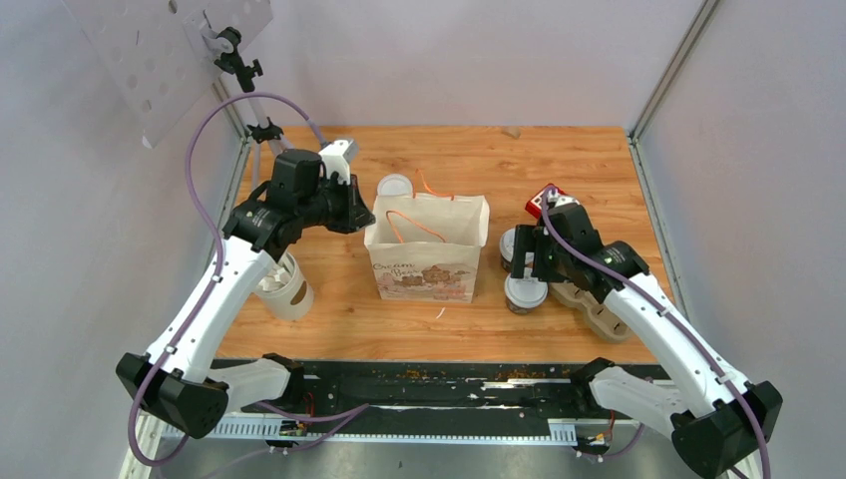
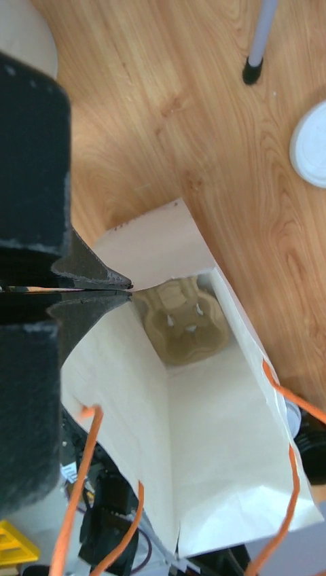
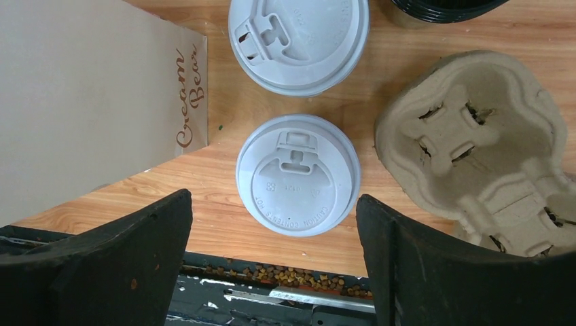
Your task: Pack the takeout coffee
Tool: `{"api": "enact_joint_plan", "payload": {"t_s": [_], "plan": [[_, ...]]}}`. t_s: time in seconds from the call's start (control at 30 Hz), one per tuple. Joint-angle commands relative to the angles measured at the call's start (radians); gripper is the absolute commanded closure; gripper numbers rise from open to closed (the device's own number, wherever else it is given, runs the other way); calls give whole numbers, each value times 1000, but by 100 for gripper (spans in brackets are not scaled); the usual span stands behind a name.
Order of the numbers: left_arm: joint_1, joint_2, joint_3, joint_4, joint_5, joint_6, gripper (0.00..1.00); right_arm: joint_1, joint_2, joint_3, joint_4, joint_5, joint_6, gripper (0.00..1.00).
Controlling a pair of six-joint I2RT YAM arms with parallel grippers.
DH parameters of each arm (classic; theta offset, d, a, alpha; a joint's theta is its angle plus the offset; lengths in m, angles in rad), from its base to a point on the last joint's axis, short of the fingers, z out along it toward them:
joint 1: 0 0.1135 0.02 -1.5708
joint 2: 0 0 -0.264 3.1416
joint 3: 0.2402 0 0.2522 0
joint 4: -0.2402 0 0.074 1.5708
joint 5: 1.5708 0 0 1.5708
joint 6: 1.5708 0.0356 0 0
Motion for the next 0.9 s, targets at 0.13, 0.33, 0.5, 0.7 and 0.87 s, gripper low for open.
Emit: {"api": "enact_joint_plan", "payload": {"t_s": [0.13, 0.33, 0.5, 0.7, 0.87], "plan": [[-2, 0, 49, -39, -94, 66, 100, -10, 58, -10, 50, -14, -51, 8], [-1, 26, 59, -26, -112, 82, 100, -10, 73, -26, 43, 1, -55, 5], [-1, 14, 78, -15, -74, 82, 88, -10, 85, -37, 48, -7, -65, 5], [-1, 10, 103, -35, -15, 88, 52, -10, 99, -48, 76, -23, -79, 9], [-2, -10, 123, -67, -56, 101, 33, -11, 96, -59, 78, -11, -90, 11]]}}
